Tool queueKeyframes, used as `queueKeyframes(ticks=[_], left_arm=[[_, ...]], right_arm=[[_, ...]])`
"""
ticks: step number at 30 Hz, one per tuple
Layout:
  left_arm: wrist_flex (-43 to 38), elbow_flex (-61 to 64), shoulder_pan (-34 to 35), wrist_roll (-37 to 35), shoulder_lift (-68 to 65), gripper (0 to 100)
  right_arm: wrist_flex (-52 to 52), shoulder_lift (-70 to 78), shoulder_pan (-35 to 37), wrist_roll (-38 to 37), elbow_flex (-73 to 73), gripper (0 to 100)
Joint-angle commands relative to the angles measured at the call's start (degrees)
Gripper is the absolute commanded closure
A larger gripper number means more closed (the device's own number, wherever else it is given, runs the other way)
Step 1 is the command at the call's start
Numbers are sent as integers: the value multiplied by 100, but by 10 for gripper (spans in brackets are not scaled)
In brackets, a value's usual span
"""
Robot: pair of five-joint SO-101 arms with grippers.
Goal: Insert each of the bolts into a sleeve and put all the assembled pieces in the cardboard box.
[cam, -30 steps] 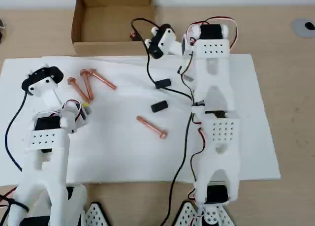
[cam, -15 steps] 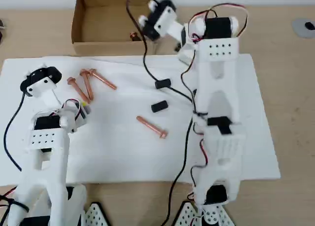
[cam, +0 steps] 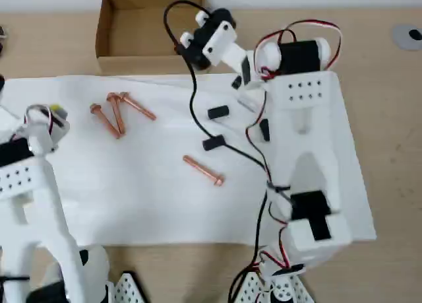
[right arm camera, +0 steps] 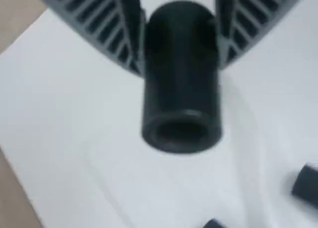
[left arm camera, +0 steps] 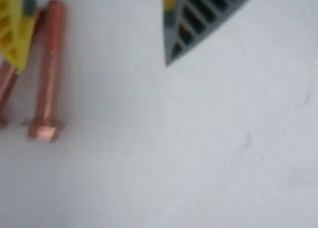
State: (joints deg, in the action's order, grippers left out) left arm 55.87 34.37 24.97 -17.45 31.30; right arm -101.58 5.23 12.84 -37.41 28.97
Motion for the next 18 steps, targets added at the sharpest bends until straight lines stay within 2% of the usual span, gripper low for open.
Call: queueKeyframes(ticks=[1,8,18], left_arm=[[176,-932,-211,-185,-743,802],[1002,-2505,-747,-888,-2835,802],[721,-2602,-1336,-1398,-3609,802]], right_arm=[[167,-655,22,53,-567,988],[879,-1226,31,141,-1886,988],[1547,-1402,31,220,-2879,988]])
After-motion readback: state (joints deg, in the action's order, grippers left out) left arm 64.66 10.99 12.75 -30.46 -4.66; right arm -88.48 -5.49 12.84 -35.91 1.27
